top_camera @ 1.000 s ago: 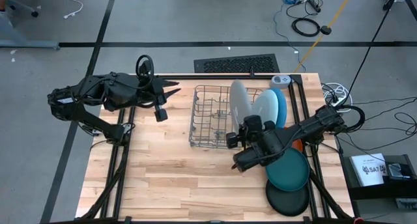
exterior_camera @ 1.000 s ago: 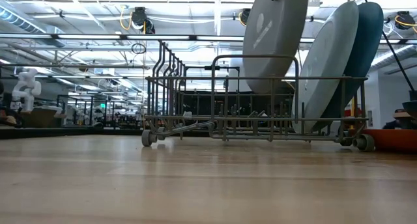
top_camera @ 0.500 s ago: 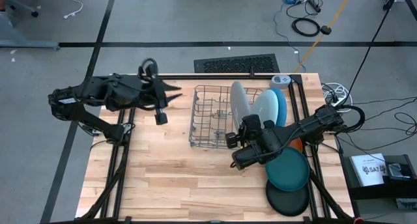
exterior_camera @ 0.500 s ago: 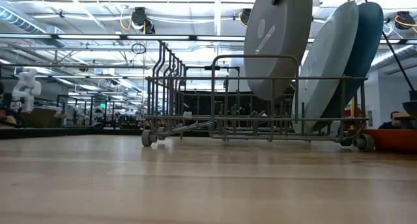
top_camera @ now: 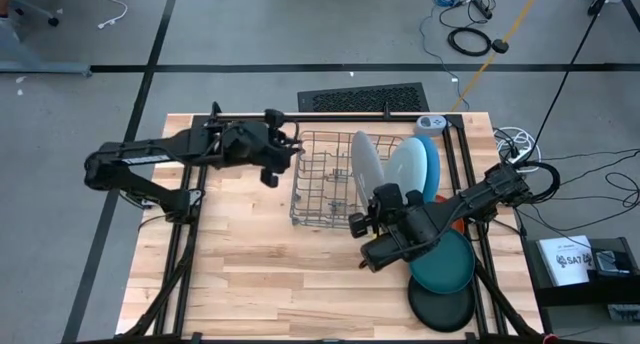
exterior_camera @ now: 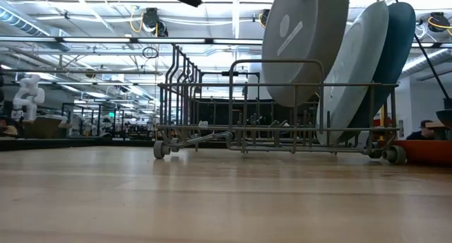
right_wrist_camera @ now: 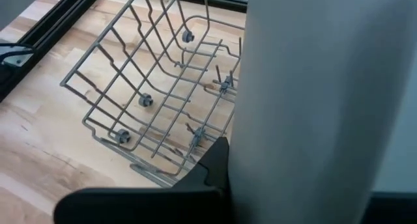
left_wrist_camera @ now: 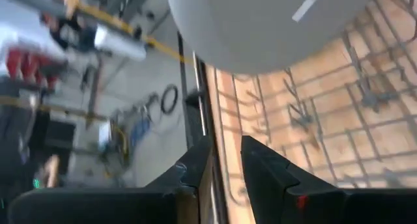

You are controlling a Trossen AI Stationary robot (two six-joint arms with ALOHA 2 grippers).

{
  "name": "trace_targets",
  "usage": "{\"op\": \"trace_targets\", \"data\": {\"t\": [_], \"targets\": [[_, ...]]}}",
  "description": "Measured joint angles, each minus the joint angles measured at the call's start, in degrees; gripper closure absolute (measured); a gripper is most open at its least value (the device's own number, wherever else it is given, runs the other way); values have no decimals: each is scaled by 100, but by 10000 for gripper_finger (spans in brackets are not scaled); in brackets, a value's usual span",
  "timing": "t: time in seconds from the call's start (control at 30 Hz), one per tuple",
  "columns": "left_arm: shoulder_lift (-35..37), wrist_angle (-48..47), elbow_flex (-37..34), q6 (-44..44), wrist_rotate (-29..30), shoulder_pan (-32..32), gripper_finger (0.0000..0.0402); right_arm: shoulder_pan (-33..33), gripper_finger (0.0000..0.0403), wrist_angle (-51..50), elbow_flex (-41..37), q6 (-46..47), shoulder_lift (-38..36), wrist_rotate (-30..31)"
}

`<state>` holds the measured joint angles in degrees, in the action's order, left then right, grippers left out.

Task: Sort dishes
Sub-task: Put the gray plate into the dish rack

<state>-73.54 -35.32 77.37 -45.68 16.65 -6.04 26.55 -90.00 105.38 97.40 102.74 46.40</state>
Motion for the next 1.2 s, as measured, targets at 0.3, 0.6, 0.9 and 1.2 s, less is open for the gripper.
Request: {"op": "trace_targets", "data": {"t": [0.3,0.6,0.9,1.2], "targets": [[4,686,-82,-624,-2093,-799,235,121,398,0,0,-98,0,4],[-139,1329,-82,-607,-4095,-1516,169,200,398,60,-1,-100,81,-9],[-898,1570,-82,-42,-6400,-2267,174,196,393,142,-2,-113,129,-25],[-1800,2835,-84,944,-6979,-2479,180,196,393,480,-2,-538,129,-19]]}}
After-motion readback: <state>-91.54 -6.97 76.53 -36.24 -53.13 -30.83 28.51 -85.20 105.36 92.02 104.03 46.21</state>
